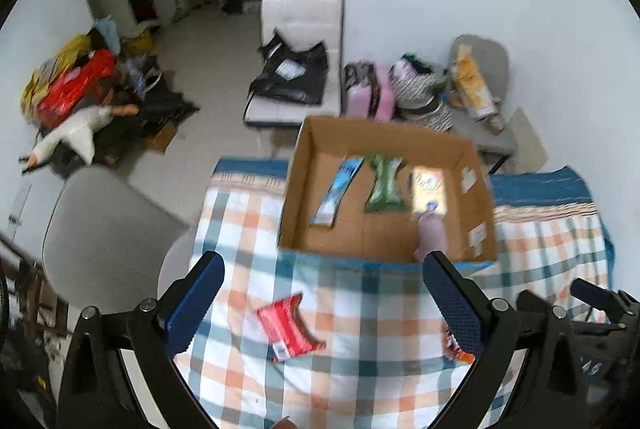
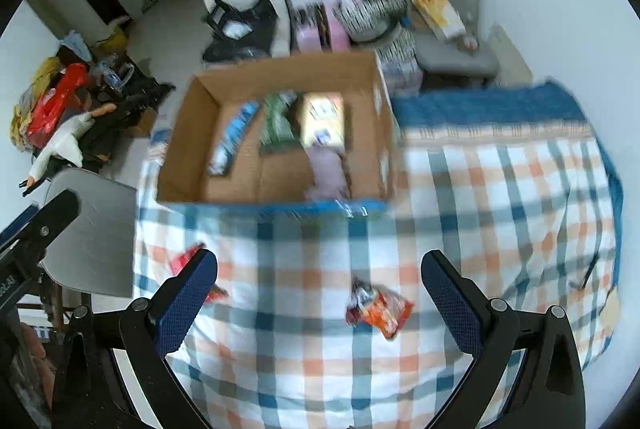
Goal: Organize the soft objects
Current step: 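Grasp the orange panda bag with the right tool while the left tool grasps the red pack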
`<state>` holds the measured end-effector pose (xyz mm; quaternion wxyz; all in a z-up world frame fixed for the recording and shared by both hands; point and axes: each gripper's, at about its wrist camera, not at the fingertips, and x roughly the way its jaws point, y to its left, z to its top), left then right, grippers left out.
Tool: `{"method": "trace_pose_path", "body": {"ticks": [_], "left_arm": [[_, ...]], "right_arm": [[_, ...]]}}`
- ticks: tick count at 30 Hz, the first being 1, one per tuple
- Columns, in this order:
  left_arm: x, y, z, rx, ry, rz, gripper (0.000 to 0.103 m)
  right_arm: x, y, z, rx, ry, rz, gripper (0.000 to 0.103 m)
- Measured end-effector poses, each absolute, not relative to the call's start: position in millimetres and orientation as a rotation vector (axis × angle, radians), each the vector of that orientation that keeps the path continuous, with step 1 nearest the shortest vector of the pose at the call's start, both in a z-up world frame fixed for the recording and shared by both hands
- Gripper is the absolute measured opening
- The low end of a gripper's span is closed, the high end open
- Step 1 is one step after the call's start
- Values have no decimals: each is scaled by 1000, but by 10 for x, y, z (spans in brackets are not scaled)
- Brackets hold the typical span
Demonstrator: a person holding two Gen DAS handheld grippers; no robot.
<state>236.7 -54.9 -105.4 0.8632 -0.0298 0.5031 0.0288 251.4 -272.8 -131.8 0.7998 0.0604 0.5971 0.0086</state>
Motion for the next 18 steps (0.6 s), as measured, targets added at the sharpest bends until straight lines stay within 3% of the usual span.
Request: {"method": "trace_pose_path", "body": {"ticks": [11,14,16,18], "left_arm": [[2190,-514,-2605,-87,1411,140,102],[2141,-449,-2869,-108,1464,156,102],[2117,-365,-3014,-148,1499,170,102],[2112,-267,-3101,-189,1520,188,102]], "right_arm": [[2426,-3083,-3117,-12,1639,-7,103],[2418,-3184,-3456,73,1716,-14,103],[2416,-3293,-3638,180,1758,-44,95],[2403,-3350,-3748,262,1786,-46,69]]}}
